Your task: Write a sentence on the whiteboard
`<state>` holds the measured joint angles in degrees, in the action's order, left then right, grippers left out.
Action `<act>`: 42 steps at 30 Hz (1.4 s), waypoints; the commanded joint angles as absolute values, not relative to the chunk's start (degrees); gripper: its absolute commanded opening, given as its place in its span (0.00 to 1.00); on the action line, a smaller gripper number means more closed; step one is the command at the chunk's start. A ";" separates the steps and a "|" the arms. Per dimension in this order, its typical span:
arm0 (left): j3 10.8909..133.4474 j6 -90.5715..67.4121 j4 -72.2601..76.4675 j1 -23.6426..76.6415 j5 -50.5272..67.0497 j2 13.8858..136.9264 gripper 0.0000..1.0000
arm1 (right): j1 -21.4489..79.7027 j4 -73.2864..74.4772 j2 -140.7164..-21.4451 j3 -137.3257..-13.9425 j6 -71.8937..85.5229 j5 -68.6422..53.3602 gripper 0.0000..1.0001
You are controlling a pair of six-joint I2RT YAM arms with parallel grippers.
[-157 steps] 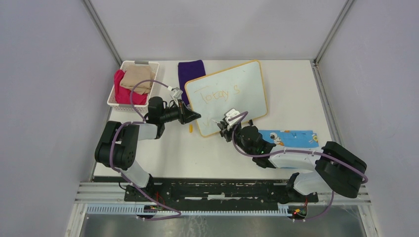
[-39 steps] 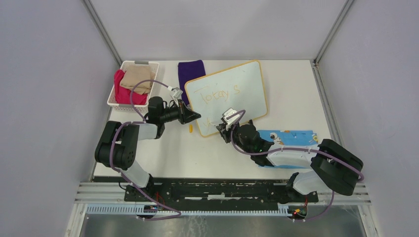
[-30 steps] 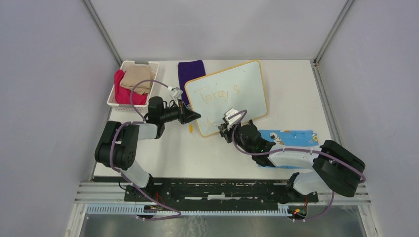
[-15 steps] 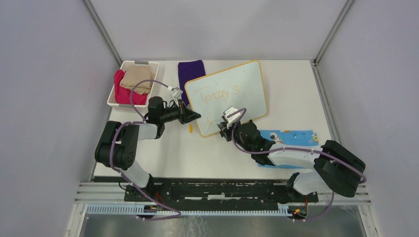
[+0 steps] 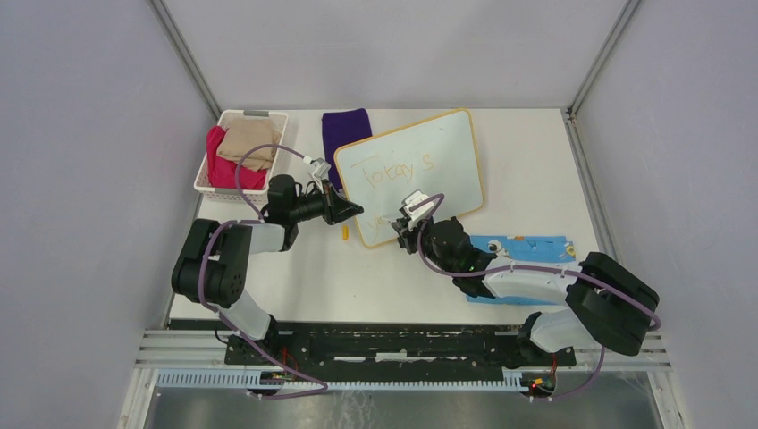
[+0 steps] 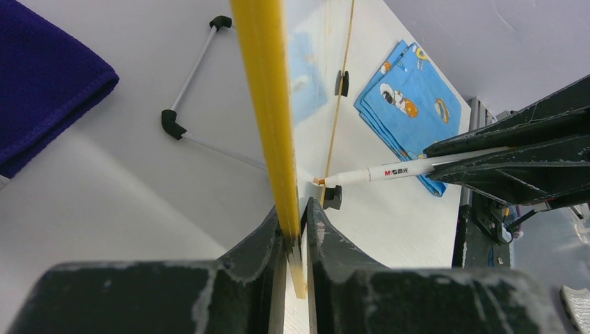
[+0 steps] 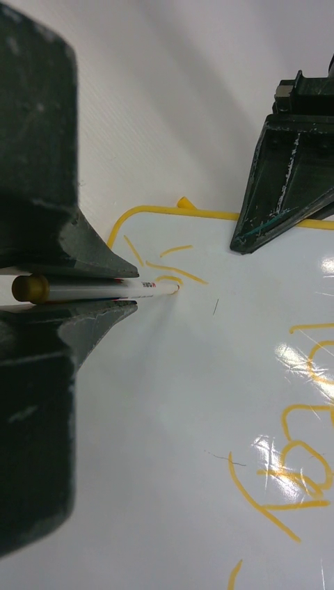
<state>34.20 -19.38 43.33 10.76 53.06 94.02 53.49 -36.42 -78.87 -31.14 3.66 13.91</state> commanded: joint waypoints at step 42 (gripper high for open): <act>34.08 -12.24 37.44 11.47 47.59 96.24 0.02 | 52.00 -39.65 -76.85 -30.01 4.12 14.85 0.00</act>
<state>34.24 -18.94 43.31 10.81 53.21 94.02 52.31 -36.80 -76.58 -28.69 3.79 14.59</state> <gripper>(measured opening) 0.193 0.181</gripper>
